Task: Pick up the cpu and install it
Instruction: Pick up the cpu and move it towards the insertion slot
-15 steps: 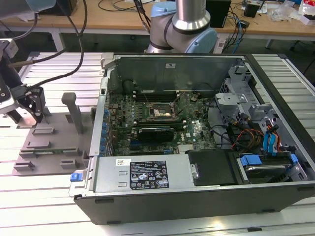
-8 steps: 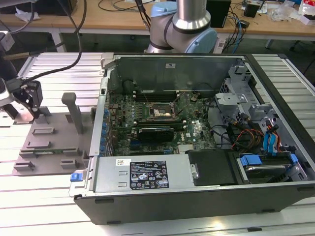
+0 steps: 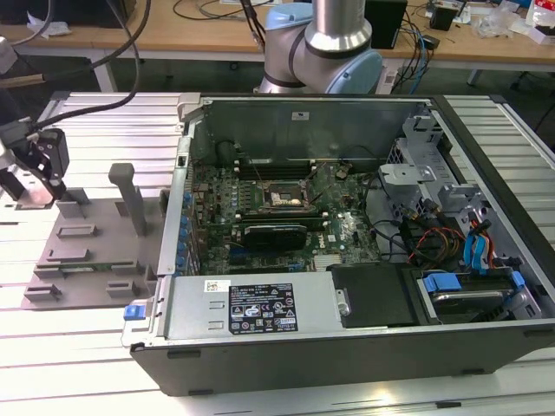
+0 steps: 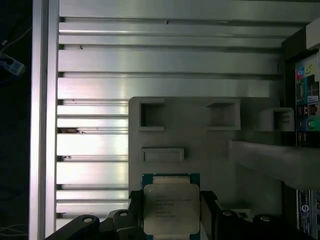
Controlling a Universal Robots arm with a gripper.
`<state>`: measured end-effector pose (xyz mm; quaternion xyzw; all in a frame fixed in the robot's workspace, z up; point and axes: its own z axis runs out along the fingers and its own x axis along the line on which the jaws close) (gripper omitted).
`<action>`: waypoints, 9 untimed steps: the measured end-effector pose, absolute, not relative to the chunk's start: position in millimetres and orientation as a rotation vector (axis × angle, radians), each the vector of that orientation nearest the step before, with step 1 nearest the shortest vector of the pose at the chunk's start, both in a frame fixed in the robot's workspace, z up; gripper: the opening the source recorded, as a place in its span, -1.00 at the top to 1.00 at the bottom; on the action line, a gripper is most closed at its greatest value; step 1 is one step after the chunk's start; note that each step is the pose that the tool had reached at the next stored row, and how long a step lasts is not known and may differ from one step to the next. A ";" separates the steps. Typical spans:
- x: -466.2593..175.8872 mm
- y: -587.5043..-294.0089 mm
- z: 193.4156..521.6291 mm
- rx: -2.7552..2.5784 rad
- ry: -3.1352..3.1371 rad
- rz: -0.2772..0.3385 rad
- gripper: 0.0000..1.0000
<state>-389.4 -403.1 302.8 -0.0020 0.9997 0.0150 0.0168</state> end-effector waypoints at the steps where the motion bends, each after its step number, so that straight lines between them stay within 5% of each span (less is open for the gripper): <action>1: -389.4 -403.1 305.1 -0.006 3.108 0.047 -0.09; 9: -389.4 -403.1 325.3 -0.006 3.108 0.043 -0.09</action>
